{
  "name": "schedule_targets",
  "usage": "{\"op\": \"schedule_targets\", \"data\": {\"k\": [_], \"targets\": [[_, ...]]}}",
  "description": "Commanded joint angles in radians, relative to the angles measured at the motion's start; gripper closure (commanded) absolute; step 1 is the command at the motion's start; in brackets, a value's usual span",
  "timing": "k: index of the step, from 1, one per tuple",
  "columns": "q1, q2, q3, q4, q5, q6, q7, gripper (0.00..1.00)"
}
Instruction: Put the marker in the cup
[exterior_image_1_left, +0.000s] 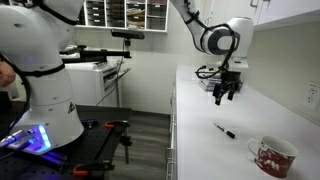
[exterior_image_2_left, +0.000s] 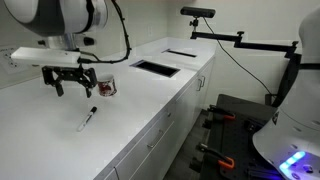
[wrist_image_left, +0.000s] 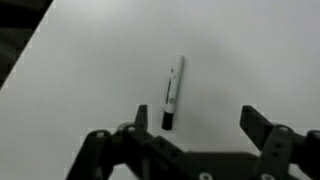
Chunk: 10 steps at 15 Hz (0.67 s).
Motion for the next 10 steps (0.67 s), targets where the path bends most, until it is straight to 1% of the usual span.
{"op": "schedule_targets", "data": {"k": [1, 3, 4, 7, 8, 9, 10], "targets": [[0.003, 0.081, -0.003, 0.013, -0.019, 0.081, 0.051, 0.0], [0.009, 0.141, -0.005, 0.033, -0.019, 0.124, 0.042, 0.0], [0.019, 0.167, -0.017, 0.046, -0.024, 0.141, 0.054, 0.0], [0.022, 0.226, -0.026, 0.081, -0.014, 0.181, 0.047, 0.0], [0.023, 0.247, -0.031, 0.101, -0.012, 0.181, 0.049, 0.06], [0.025, 0.264, -0.038, 0.121, -0.018, 0.182, 0.045, 0.26], [0.023, 0.276, -0.041, 0.139, -0.02, 0.174, 0.037, 0.3]]}}
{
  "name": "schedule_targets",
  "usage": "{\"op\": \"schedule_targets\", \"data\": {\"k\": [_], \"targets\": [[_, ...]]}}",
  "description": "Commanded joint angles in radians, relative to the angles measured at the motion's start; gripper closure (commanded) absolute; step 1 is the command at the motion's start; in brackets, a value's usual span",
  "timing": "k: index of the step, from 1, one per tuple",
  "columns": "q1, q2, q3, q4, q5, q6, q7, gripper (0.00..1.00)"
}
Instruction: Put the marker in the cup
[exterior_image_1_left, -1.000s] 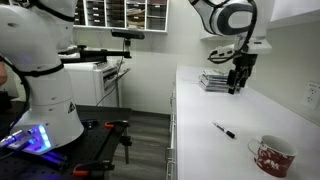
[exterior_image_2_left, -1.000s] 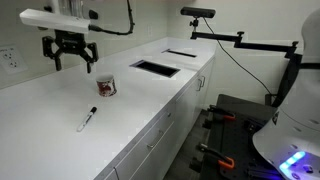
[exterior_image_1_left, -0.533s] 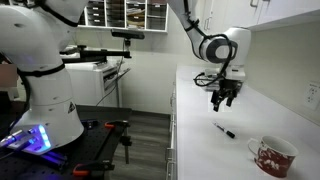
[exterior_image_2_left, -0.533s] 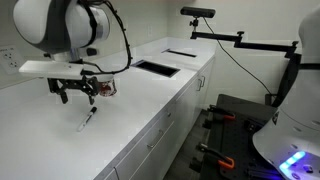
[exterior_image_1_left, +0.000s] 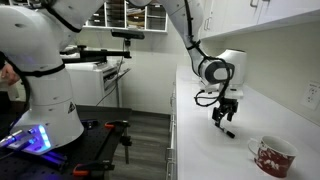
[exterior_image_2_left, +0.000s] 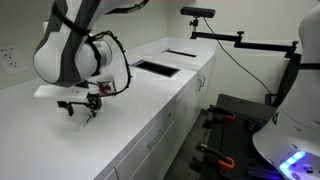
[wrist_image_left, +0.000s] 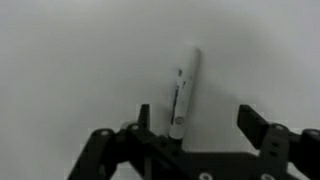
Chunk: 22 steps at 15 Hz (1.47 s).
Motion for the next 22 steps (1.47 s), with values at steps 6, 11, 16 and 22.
{"op": "schedule_targets", "data": {"k": [6, 11, 16, 22], "targets": [[0.007, 0.098, -0.052, 0.121, -0.024, -0.016, 0.003, 0.69], [0.015, 0.092, -0.062, 0.123, -0.03, -0.016, 0.007, 1.0], [0.205, 0.057, -0.29, 0.113, -0.244, -0.013, 0.191, 0.95], [0.404, 0.073, -0.522, 0.132, -0.566, -0.128, 0.526, 0.95]]}}
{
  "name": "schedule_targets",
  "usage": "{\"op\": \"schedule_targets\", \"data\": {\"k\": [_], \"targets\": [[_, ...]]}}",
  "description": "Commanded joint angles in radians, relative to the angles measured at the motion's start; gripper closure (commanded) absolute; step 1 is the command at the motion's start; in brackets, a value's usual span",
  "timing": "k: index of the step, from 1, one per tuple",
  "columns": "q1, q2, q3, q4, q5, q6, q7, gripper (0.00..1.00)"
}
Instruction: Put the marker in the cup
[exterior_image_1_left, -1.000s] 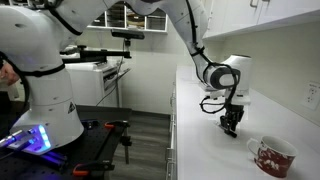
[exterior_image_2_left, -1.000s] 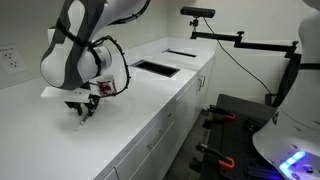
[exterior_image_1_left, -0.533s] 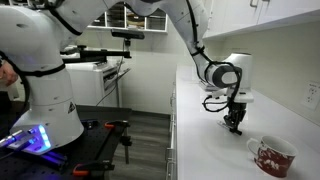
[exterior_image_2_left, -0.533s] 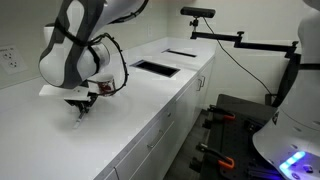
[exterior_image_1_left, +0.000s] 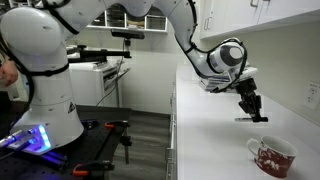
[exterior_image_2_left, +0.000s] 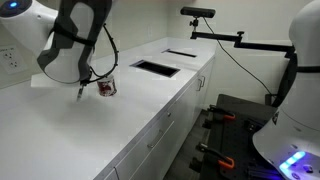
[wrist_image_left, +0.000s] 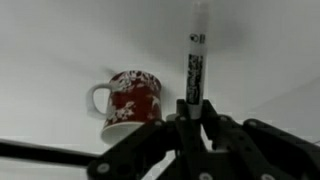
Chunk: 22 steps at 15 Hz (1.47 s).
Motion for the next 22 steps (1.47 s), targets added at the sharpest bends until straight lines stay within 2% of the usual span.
{"op": "schedule_targets", "data": {"k": [1, 5, 9, 13, 18, 22], "targets": [[0.084, 0.019, -0.094, 0.015, -0.166, -0.124, 0.187, 0.95], [0.1, 0.037, -0.101, 0.055, -0.332, -0.318, 0.352, 0.95], [0.062, 0.057, -0.051, 0.131, -0.443, -0.542, 0.509, 0.95], [-0.01, 0.071, 0.032, 0.21, -0.554, -0.7, 0.644, 0.95], [-0.154, 0.114, 0.169, 0.298, -0.681, -0.794, 0.716, 0.95], [-0.25, 0.155, 0.256, 0.35, -0.728, -0.789, 0.713, 0.95]]}}
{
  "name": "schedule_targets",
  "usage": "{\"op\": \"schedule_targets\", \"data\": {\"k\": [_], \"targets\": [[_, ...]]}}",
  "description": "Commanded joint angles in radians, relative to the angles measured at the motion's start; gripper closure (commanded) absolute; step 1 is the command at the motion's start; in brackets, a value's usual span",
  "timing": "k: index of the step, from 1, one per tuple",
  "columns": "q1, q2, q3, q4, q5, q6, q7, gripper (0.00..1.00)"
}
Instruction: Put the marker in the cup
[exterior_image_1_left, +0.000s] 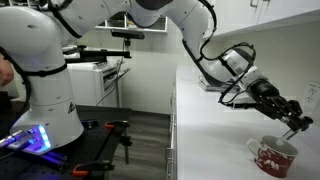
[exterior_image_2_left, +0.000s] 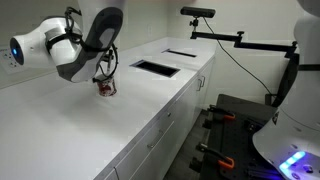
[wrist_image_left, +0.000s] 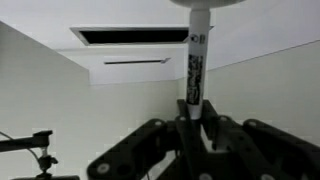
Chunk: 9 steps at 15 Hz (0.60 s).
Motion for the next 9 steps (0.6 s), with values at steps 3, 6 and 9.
{"op": "schedule_targets", "data": {"k": [3, 6, 9], "targets": [[-0.084, 0.068, 0.099, 0.1, -0.048, -0.038, 0.009, 0.95], [-0.094, 0.089, 0.118, 0.124, -0.046, -0.041, 0.003, 0.95], [-0.093, 0.095, 0.119, 0.136, -0.043, -0.047, 0.01, 0.54]]}}
